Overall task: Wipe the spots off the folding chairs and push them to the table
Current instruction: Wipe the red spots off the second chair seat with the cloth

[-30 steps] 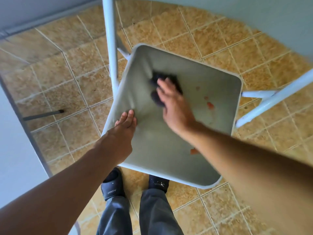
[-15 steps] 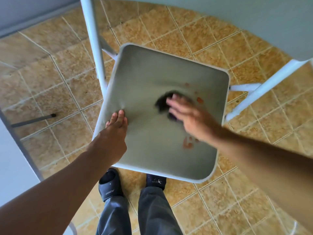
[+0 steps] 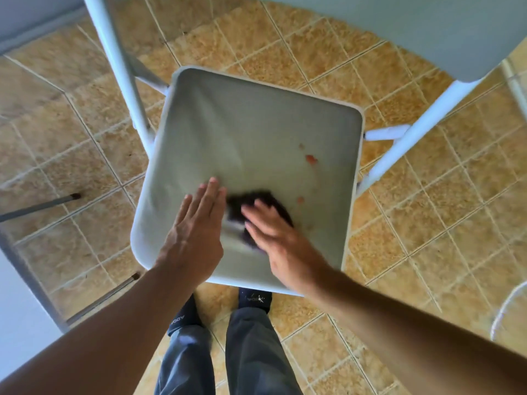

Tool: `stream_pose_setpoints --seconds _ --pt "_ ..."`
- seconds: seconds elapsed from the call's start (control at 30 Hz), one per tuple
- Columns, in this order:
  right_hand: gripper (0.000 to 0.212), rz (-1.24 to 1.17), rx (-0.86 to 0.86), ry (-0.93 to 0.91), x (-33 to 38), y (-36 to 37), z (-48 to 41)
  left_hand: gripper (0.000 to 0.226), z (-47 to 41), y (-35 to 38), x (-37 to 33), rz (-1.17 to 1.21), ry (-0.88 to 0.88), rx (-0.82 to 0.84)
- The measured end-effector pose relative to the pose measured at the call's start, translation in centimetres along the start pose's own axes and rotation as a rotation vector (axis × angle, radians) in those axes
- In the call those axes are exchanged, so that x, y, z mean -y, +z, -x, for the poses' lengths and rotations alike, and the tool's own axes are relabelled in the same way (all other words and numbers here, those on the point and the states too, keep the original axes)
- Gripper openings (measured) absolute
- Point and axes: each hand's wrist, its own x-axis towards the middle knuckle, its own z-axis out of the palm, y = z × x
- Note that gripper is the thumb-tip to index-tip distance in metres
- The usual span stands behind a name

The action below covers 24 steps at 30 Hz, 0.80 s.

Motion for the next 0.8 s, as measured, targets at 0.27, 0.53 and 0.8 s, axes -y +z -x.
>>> stream_pose_setpoints --seconds 0.27,0.53,0.8 --pt "0.033 0.106 0.194 -0.28 -3.2 -1.6 8.1 0.07 -1.0 0.6 -1.6 -0.065 -0.066 0.248" --pt "0.048 0.242 -0.072 0.202 -12.5 -11.2 -11.0 0.07 -1.3 0.5 -1.6 -0.057 -0.095 0.291" --pt "0.048 0.017 -0.209 0.237 -5.6 -3.8 -3.7 0.068 -1.6 -0.9 -2.7 -0.144 -0.136 0.405"
